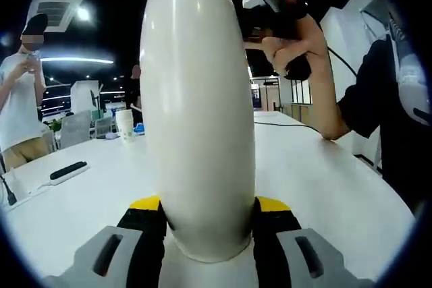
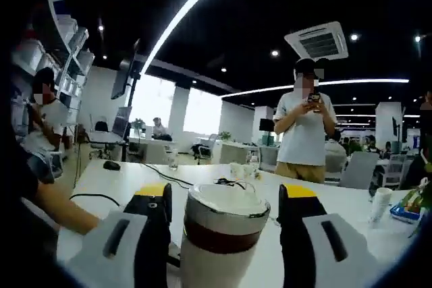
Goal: Grasp the water cup twist off the cup lid place the cup lid on the table
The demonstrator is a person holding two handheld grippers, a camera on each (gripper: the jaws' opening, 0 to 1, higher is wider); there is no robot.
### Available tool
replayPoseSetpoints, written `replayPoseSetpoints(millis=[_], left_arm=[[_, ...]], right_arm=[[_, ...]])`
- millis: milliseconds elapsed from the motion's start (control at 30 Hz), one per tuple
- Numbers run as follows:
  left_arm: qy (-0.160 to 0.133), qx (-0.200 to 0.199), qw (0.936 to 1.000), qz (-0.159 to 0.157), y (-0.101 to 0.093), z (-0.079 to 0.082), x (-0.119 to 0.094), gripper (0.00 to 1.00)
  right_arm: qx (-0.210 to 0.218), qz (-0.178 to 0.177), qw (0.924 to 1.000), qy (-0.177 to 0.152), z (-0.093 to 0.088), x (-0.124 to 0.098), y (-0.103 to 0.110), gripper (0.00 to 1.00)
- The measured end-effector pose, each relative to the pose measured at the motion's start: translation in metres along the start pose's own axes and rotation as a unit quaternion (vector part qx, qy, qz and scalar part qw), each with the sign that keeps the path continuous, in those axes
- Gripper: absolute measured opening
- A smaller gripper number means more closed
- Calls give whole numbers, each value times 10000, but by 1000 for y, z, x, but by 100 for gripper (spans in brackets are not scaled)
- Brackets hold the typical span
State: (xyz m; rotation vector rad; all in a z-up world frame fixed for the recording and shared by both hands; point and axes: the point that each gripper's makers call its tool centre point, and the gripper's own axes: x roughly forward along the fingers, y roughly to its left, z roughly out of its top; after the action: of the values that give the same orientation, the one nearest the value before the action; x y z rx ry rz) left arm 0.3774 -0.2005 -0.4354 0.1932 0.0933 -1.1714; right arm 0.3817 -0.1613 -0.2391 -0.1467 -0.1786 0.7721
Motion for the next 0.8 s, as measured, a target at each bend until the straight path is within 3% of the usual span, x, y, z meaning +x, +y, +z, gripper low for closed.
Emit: replayPoseSetpoints(millis=[100, 200, 567, 800], left_arm=[[5, 5, 10000, 9, 0, 0, 0, 52], [11, 8, 10000, 18, 0, 0, 0, 52], [24, 26, 10000, 16, -1, -1, 0, 52], [26, 19, 10000, 15, 0, -1, 0, 52]], right_arm=[[52, -186, 9994, -291, 10, -4, 0, 61], [-128, -356, 9985, -404, 17, -9, -9, 48], [-233, 140, 9994, -223, 11, -6, -4, 48], [-205, 849, 9955, -371, 11, -5, -2, 48]])
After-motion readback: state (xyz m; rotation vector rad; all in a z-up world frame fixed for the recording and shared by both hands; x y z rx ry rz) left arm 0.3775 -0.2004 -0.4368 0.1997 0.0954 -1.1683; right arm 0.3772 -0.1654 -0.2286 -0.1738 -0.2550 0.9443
